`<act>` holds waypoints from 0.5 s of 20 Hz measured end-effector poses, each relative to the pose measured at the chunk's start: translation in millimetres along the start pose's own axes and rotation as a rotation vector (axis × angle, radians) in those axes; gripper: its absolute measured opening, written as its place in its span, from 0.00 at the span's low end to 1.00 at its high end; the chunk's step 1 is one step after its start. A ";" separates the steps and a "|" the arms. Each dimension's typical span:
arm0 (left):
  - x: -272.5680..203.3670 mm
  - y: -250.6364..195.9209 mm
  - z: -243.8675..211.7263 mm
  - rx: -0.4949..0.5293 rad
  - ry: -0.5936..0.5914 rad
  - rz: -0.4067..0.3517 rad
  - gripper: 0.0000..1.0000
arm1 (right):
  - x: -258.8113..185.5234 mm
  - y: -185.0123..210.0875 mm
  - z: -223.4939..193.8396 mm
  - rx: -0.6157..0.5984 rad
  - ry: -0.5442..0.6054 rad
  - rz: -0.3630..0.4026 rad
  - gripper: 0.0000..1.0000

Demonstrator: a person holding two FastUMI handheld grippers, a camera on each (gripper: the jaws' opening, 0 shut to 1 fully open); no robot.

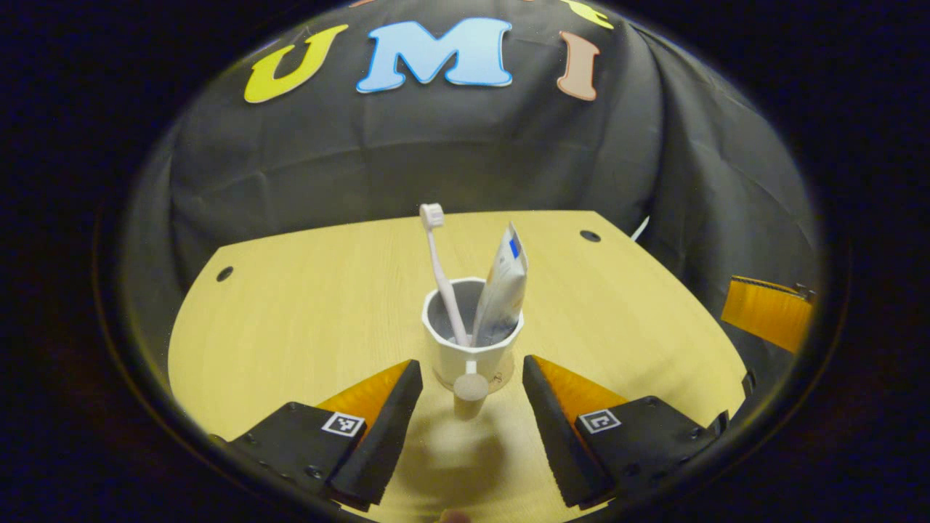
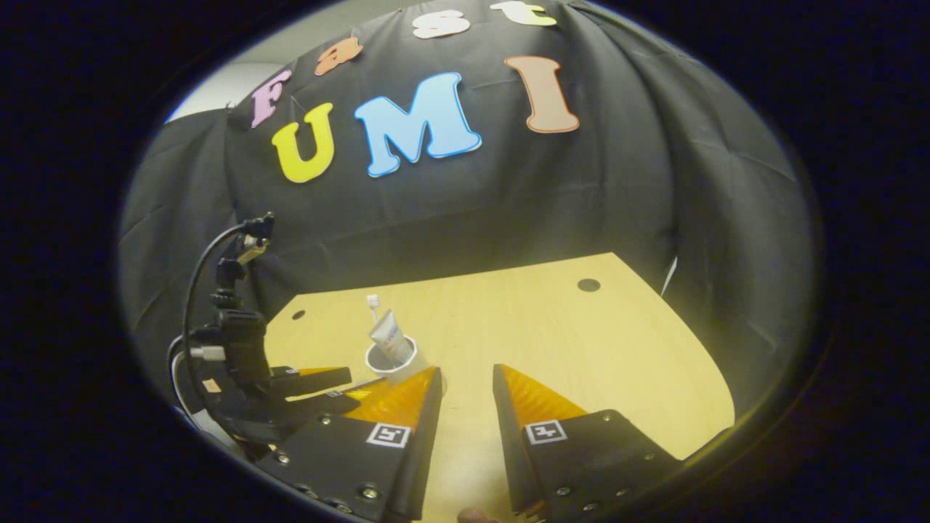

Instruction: Put the toothbrush and toothpaste on the desktop into the cup, then pick up the cup and place it on the coaster on the desktop.

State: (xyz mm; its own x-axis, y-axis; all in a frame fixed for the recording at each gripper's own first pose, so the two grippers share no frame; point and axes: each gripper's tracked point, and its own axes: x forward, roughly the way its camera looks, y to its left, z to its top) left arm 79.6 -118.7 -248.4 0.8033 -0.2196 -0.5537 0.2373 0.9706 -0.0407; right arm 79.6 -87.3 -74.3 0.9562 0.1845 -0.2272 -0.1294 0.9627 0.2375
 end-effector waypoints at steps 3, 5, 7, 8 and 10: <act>-44.9 8.8 23.5 0.022 -0.120 0.013 0.92 | -11.2 11.3 18.5 -0.037 -0.092 -0.030 0.43; -80.6 20.4 44.2 0.056 -0.208 0.041 0.98 | -22.4 18.5 29.0 -0.055 -0.142 -0.061 0.43; -107.8 28.6 54.0 0.066 -0.255 0.056 0.91 | -28.9 26.6 39.6 -0.058 -0.195 -0.084 0.42; -117.0 32.4 57.4 0.066 -0.277 0.062 0.91 | -31.6 33.5 40.7 -0.069 -0.211 -0.081 0.42; -132.7 39.8 61.3 0.056 -0.312 0.068 0.91 | -36.4 42.8 44.2 -0.115 -0.236 -0.082 0.40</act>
State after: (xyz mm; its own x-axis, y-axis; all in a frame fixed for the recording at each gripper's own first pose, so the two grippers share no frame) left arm 15.9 -57.0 -125.6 0.9450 -0.1829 -0.2713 0.2004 0.9790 0.0382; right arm 50.8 -61.6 -14.1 0.9977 0.0665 -0.0119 -0.0647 0.9913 0.1151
